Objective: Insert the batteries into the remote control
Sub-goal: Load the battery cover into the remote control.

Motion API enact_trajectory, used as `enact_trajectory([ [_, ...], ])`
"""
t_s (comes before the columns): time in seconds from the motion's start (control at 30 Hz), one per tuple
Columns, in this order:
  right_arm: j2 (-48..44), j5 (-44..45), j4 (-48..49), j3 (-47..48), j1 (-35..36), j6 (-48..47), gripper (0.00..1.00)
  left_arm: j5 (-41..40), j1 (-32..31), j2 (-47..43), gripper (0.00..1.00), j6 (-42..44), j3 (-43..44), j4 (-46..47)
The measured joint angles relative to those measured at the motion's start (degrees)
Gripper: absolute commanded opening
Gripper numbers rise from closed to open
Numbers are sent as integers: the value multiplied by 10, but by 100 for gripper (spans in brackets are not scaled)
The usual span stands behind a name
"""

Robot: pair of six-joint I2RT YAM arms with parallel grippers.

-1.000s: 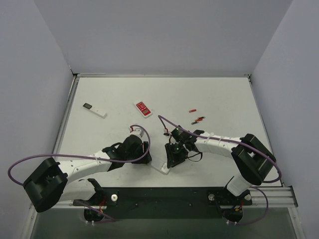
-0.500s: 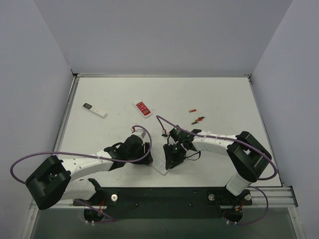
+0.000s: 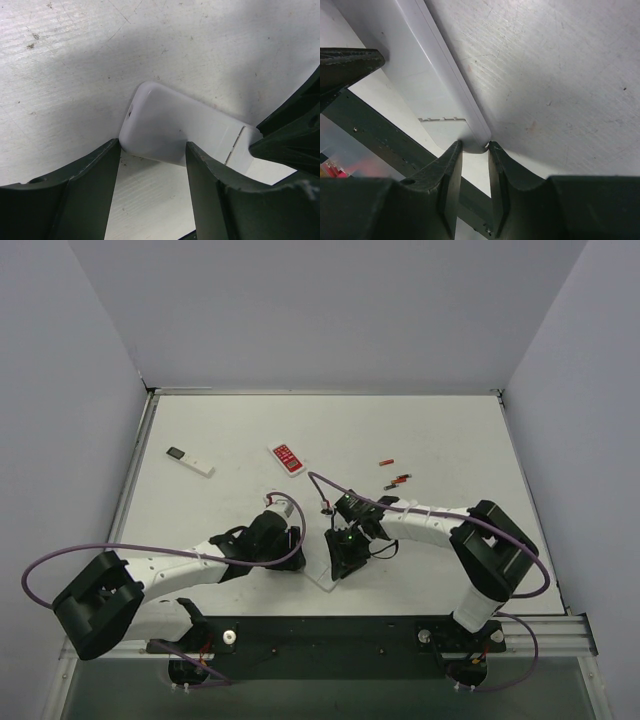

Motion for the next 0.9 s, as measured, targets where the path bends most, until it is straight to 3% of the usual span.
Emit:
enact_trajectory([
  [0.33, 49, 5, -19, 65, 18, -39, 21, -35, 11, -87, 66, -18, -30, -42],
  [0.6, 84, 73, -28, 146, 37, -156, 22, -66, 46, -189, 68, -44, -63, -71],
  [0.9, 115, 115, -63, 195, 37, -253, 22, -64, 94, -185, 69, -49, -74, -83],
])
